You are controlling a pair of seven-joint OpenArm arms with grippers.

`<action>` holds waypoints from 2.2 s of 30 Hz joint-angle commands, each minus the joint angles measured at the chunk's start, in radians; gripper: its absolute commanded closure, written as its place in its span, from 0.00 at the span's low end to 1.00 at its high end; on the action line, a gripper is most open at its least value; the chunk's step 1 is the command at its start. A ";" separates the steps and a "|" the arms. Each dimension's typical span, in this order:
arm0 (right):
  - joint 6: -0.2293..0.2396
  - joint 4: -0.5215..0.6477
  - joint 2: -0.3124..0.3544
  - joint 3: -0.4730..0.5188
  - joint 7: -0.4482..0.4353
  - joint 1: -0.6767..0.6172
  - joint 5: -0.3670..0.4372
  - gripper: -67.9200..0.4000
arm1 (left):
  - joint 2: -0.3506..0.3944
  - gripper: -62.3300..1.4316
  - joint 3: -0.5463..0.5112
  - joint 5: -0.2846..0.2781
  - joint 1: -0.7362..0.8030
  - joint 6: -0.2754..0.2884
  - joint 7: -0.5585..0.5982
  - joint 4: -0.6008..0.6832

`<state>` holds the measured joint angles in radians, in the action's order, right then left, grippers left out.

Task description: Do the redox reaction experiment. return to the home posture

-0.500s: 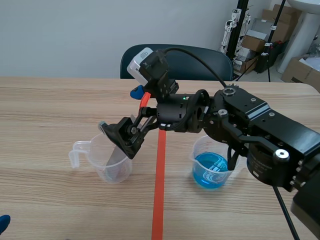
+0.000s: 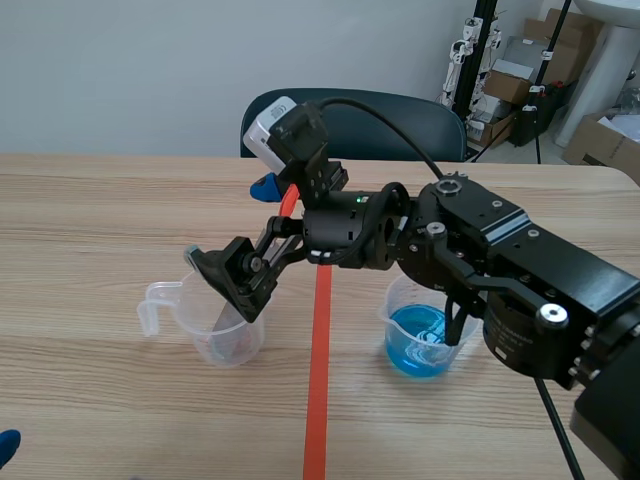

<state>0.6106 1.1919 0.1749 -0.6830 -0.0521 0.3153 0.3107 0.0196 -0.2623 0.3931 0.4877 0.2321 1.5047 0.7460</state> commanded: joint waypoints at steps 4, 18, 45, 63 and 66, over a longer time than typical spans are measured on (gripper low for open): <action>0.000 0.006 -0.004 -0.003 -0.014 0.014 0.013 0.00 | 0.000 0.00 -0.002 -0.006 0.005 -0.001 0.049 0.014; -0.001 0.139 -0.003 0.018 0.115 0.053 0.034 0.00 | 0.000 0.00 -0.002 -0.006 0.005 -0.001 0.049 0.014; -0.236 0.674 0.373 0.208 0.165 -0.039 0.180 0.00 | 0.310 0.00 -0.002 -0.210 0.280 -0.002 0.049 0.193; -0.278 0.778 0.520 0.661 -0.011 -0.573 0.161 0.00 | 0.751 0.00 -0.043 -0.512 0.478 -0.002 -0.050 0.608; -0.278 0.801 0.520 0.709 -0.041 -0.665 0.161 0.00 | 0.824 0.00 -0.043 -0.565 0.472 -0.001 -0.099 0.660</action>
<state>0.3363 1.9713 0.6899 0.0261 -0.0719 -0.3531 0.4641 0.8356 -0.3016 -0.1562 0.9745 0.2325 1.3949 1.3914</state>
